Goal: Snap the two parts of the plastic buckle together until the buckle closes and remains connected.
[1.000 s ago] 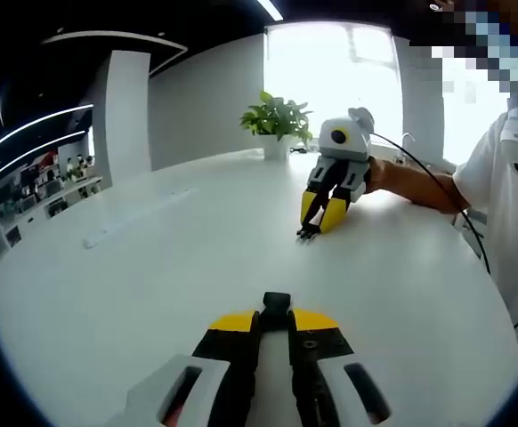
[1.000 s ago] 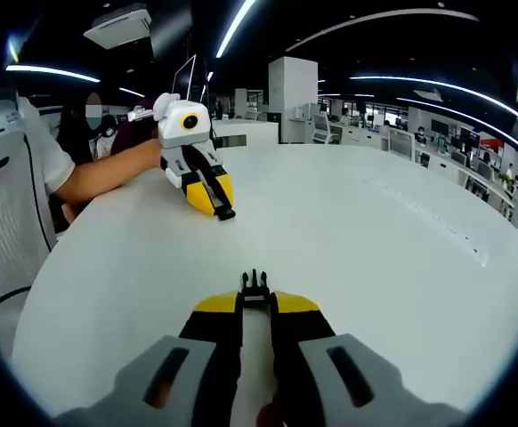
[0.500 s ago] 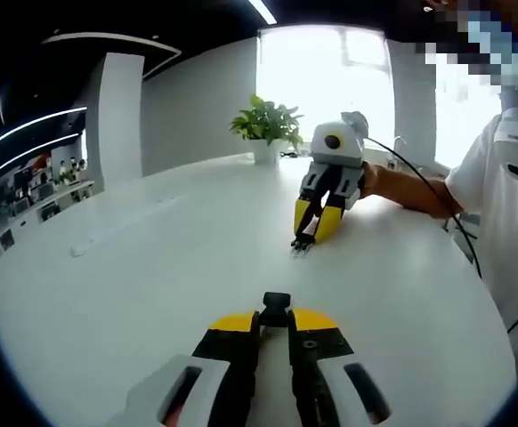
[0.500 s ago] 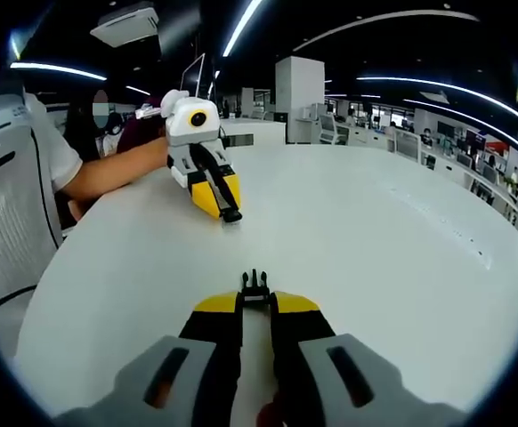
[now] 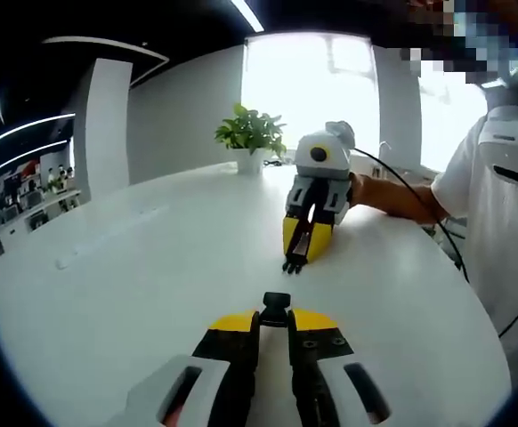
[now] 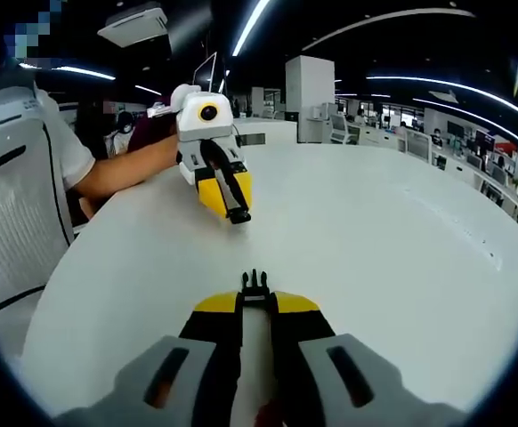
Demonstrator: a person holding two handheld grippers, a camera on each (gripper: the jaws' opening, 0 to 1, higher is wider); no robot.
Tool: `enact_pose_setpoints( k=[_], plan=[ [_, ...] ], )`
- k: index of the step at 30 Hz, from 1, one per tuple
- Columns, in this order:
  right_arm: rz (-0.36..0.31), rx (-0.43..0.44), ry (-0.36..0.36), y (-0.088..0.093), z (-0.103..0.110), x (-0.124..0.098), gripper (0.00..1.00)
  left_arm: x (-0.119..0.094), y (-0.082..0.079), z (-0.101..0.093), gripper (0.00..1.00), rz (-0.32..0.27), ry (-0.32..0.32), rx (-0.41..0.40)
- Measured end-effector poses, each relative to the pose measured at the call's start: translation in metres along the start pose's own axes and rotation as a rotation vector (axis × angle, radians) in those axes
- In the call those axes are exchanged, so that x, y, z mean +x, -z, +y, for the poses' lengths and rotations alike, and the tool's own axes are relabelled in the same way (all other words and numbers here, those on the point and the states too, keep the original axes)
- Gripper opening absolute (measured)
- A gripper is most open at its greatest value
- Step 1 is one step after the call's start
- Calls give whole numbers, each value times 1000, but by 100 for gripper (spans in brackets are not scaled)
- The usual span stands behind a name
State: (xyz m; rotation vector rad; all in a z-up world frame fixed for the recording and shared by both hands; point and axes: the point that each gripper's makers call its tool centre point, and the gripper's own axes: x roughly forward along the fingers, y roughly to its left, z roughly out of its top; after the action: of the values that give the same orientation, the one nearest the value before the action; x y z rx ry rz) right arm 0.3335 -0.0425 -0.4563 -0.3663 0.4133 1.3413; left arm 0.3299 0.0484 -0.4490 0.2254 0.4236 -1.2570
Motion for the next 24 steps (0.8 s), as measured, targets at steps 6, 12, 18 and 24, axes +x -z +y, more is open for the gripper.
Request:
enact_pose_setpoints(
  k=[6, 12, 18, 24],
  plan=[
    [-5, -9, -24, -2, 9, 3, 12, 5, 5, -8, 12, 23, 22, 17],
    [-13, -8, -45, -3, 15, 3, 12, 9, 6, -17, 12, 33, 48, 30],
    [-17, -12, -62, -5, 21, 5, 12, 12, 5, -22, 12, 33, 61, 36],
    [-16, -20, -78, -7, 26, 7, 12, 15, 6, -27, 12, 41, 73, 46]
  ],
)
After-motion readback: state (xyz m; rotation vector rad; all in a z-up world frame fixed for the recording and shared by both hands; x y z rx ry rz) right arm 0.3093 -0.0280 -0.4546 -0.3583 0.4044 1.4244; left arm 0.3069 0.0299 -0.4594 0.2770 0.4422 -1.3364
